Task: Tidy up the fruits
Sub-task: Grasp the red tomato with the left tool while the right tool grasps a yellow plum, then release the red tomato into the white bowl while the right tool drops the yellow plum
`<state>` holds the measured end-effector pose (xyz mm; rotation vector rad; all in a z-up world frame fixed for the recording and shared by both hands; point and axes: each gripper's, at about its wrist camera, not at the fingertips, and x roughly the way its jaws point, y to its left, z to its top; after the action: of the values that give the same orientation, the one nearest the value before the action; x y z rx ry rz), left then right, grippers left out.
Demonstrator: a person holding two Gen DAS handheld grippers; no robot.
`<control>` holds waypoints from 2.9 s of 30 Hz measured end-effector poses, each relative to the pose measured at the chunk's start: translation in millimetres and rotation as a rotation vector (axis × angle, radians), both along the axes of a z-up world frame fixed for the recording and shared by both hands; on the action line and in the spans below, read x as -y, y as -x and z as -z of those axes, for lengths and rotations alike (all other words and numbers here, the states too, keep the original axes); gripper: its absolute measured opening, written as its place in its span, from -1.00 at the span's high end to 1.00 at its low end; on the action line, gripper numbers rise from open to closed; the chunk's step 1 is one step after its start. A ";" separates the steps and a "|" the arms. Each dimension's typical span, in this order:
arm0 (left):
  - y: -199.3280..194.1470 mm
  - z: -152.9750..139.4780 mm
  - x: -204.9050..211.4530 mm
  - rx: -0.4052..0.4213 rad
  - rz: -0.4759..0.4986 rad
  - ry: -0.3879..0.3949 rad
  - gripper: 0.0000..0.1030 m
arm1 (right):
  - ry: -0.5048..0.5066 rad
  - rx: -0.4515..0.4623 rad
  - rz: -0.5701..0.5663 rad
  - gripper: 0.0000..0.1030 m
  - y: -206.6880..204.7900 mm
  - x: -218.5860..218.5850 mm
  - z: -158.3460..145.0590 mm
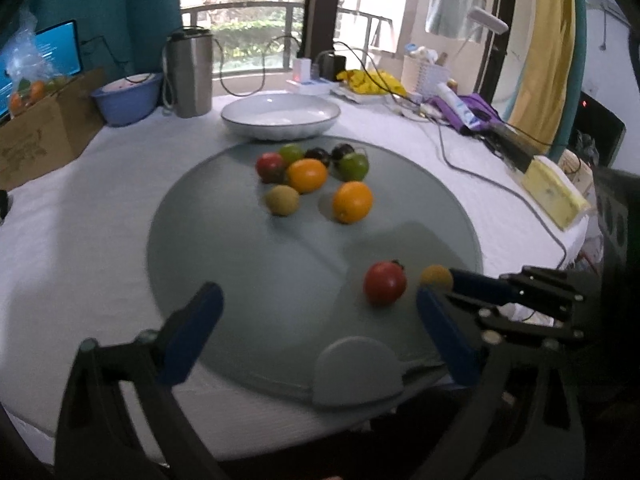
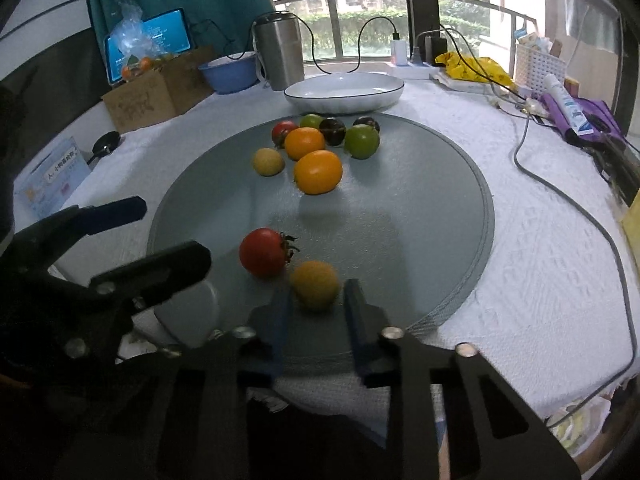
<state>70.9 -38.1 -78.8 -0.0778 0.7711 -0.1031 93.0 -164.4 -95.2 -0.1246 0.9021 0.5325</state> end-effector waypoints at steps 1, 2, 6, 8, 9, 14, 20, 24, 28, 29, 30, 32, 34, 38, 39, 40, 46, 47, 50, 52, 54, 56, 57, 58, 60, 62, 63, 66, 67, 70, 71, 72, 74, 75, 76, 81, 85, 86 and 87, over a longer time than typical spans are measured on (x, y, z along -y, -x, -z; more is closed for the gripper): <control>-2.8 0.9 2.5 -0.008 0.007 0.005 -0.80 | -0.001 0.004 0.003 0.49 -0.9 2.6 0.1; -6.3 2.1 4.7 -0.016 0.013 0.009 -0.79 | -0.004 0.007 0.010 0.49 -2.4 6.1 0.0; -17.2 7.2 18.3 -0.053 0.046 0.001 -0.56 | -0.025 0.019 0.035 0.49 -8.9 19.4 -3.0; -21.2 9.5 27.7 -0.068 0.069 -0.015 -0.44 | -0.032 0.022 0.044 0.49 -12.6 24.9 -4.3; -22.7 10.3 31.0 -0.074 0.078 -0.020 -0.37 | -0.031 0.026 0.047 0.49 -13.8 27.3 -4.7; -29.5 15.0 41.8 -0.103 0.106 -0.049 0.01 | -0.035 0.021 0.052 0.49 -21.2 33.6 -2.0; -35.3 17.6 44.0 -0.114 0.108 -0.064 0.29 | -0.041 0.016 0.052 0.50 -27.9 35.1 -2.0; -37.2 17.0 41.9 -0.115 0.108 -0.063 0.37 | -0.041 0.016 0.058 0.49 -32.0 34.9 -3.0; -39.9 15.6 37.4 -0.113 0.106 -0.057 0.44 | -0.040 0.026 0.057 0.49 -37.2 31.4 -7.1; -40.7 14.9 35.6 -0.111 0.105 -0.052 0.44 | -0.039 0.028 0.057 0.49 -38.6 30.4 -8.0; -41.3 14.1 34.5 -0.109 0.104 -0.050 0.44 | -0.038 0.030 0.057 0.49 -40.2 29.6 -9.1; -43.2 11.7 29.9 -0.103 0.101 -0.037 0.44 | -0.037 0.036 0.057 0.49 -43.5 27.3 -11.8; -44.7 10.2 25.2 -0.100 0.093 -0.023 0.44 | -0.034 0.042 0.055 0.49 -46.2 25.4 -14.3; -50.5 4.2 12.4 -0.083 0.065 -0.003 0.44 | -0.025 0.057 0.047 0.49 -52.2 18.5 -21.4; -51.5 2.5 9.7 -0.075 0.061 -0.002 0.44 | -0.023 0.061 0.046 0.49 -54.3 16.6 -23.2; -52.9 0.4 6.6 -0.067 0.056 -0.002 0.44 | -0.020 0.063 0.044 0.49 -56.0 14.7 -24.6; -66.7 -12.0 -18.0 -0.028 0.016 0.015 0.44 | -0.008 0.079 0.036 0.49 -72.2 1.9 -34.3; -70.3 -13.8 -22.1 -0.023 0.010 0.020 0.44 | -0.006 0.082 0.034 0.49 -75.5 -0.4 -36.2; -81.3 -18.3 -32.0 -0.010 -0.001 0.031 0.44 | 0.001 0.093 0.028 0.49 -85.6 -8.1 -41.2; -88.9 -21.2 -37.6 -0.001 -0.005 0.036 0.44 | 0.005 0.098 0.024 0.49 -92.2 -12.6 -43.2; -95.6 -23.2 -42.0 0.005 -0.007 0.042 0.44 | 0.008 0.105 0.022 0.49 -99.8 -17.2 -45.7; -103.8 -25.6 -47.7 0.012 -0.013 0.049 0.44 | 0.011 0.110 0.019 0.49 -108.9 -22.1 -48.0; -107.1 -26.6 -50.0 0.016 -0.016 0.052 0.44 | 0.012 0.112 0.018 0.49 -112.1 -23.3 -48.7; -111.0 -27.8 -52.8 0.020 -0.019 0.054 0.44 | 0.016 0.116 0.016 0.49 -117.1 -26.2 -49.7; -118.5 -29.9 -57.5 0.027 -0.023 0.060 0.44 | 0.018 0.117 0.012 0.49 -123.6 -29.6 -50.5; -126.2 -31.4 -61.5 0.035 -0.027 0.065 0.44 | 0.022 0.118 0.009 0.49 -131.7 -34.2 -50.4; -130.0 -31.8 -63.1 0.037 -0.028 0.067 0.44 | 0.023 0.118 0.008 0.49 -135.1 -35.8 -50.2; -142.1 -31.6 -68.3 0.039 -0.029 0.072 0.44 | 0.028 0.117 -0.001 0.49 -147.1 -40.5 -49.3; -145.5 -31.5 -69.6 0.039 -0.029 0.072 0.44 | 0.031 0.118 -0.004 0.49 -151.2 -42.3 -49.1; -157.9 -29.9 -73.5 0.039 -0.030 0.076 0.44 | 0.038 0.120 -0.013 0.49 -163.9 -48.3 -48.3; -162.8 -29.1 -74.6 0.038 -0.030 0.076 0.44 | 0.040 0.121 -0.017 0.49 -168.9 -50.3 -47.6; -166.2 -28.5 -75.2 0.038 -0.030 0.074 0.44 | 0.042 0.121 -0.020 0.49 -172.3 -51.9 -47.0; -174.3 -27.9 -76.5 0.041 -0.030 0.073 0.44 | 0.043 0.119 -0.026 0.49 -181.1 -55.3 -45.2; -178.4 -27.7 -77.1 0.044 -0.030 0.070 0.44 | 0.042 0.118 -0.028 0.49 -184.5 -56.4 -44.2; -182.3 -27.5 -77.8 0.047 -0.031 0.069 0.44 | 0.042 0.117 -0.030 0.49 -189.7 -58.5 -42.8; -204.6 -25.3 -81.8 0.047 -0.037 0.076 0.44 | 0.046 0.111 -0.054 0.49 -211.7 -70.2 -35.0; -225.3 -19.6 -84.9 0.037 -0.042 0.082 0.44 | 0.049 0.091 -0.061 0.49 -232.3 -78.3 -25.6; -230.4 -17.9 -85.7 0.030 -0.044 0.085 0.44 | 0.034 0.065 -0.056 0.49 -240.3 -80.3 -21.2; -235.5 -15.8 -86.9 0.022 -0.046 0.090 0.44 | 0.024 0.050 -0.051 0.49 -244.7 -80.8 -18.8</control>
<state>306.4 48.8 -62.9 -0.1795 0.7426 -0.0942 337.8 -83.6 -76.5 -0.1830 0.8586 0.5640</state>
